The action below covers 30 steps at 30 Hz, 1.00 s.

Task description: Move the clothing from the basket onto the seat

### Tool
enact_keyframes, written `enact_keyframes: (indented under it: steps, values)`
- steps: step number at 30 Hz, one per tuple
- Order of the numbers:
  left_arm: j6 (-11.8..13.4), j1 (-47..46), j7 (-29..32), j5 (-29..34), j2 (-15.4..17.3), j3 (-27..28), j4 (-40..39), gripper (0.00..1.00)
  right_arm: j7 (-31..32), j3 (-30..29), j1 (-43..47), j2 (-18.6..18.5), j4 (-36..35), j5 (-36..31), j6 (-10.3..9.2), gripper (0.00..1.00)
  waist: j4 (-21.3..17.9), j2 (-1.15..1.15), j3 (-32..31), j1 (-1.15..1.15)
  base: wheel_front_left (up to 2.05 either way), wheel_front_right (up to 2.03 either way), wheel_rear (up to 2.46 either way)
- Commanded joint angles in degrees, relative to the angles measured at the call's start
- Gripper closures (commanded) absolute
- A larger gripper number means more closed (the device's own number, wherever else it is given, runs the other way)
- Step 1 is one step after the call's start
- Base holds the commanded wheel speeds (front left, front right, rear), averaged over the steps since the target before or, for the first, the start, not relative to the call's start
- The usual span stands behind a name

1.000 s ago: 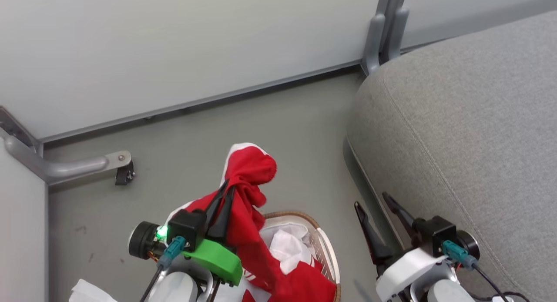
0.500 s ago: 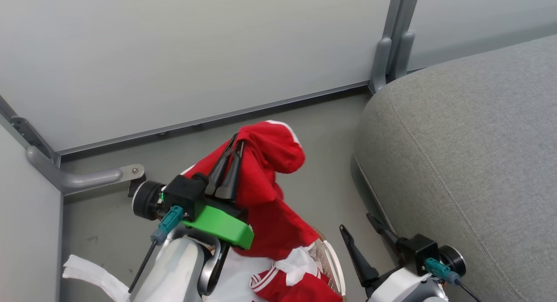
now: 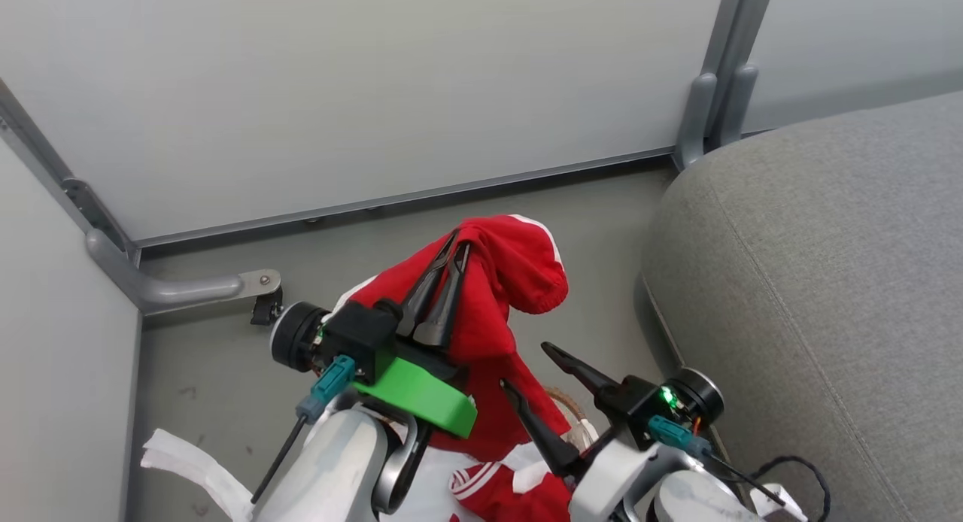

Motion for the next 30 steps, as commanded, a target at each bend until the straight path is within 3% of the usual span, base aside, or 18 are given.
enact_keyframes:
  steps: [1, 6, 9, 18, 19, 20, 30]
  values:
    - [0.30, -1.00, -0.01, -0.37, 0.10, -0.41, -0.07, 1.00, -0.27, 0.80, -1.92, -0.16, 1.52, 0.21, -0.04, 0.00, 1.32, 0.00, 0.35, 0.00, 0.00, 0.00, 0.00]
    - [0.43, -1.51, -0.01, -1.38, 0.09, -2.35, -0.09, 1.00, -0.27, 2.89, -6.62, 0.23, 6.30, 0.95, -0.04, 0.00, 3.39, 0.00, 0.77, 0.00, 0.00, 0.00, 0.00]
    - [0.56, -1.67, -0.01, -1.91, 0.09, -3.44, 0.01, 1.00, -0.27, 4.23, -8.71, 0.42, 8.08, 2.37, -0.04, 1.00, 4.50, 0.00, 1.07, 0.00, 0.00, 0.00, 0.00]
    - [1.18, -1.09, -0.01, -2.08, 0.09, -3.46, 0.46, 1.00, -0.27, 4.79, -8.17, 0.35, 6.75, 5.26, -0.04, 1.00, 4.52, 0.00, 1.15, 0.00, 0.00, 0.00, 0.00]
    - [1.30, -1.00, -0.01, -1.99, 0.09, -3.33, 0.31, 0.69, -0.27, 4.53, -8.06, 0.33, 6.53, 5.33, -0.04, 1.00, 4.31, 0.00, 1.12, 0.00, 0.00, 0.00, 0.00]
    - [1.40, -0.79, -0.01, -1.75, 0.09, -3.25, 0.44, 0.00, -0.27, 4.38, -7.86, 0.35, 6.25, 5.31, -0.04, 1.00, 3.96, 0.00, 1.07, 0.00, 0.00, 0.00, 0.00]
    - [1.55, 1.24, 0.01, 0.60, 0.10, -1.35, 1.40, 0.00, -0.27, 2.48, -5.18, 0.36, 3.20, 5.51, -0.04, 1.00, -2.42, 0.00, 1.06, 0.00, 0.00, 0.00, 0.00]
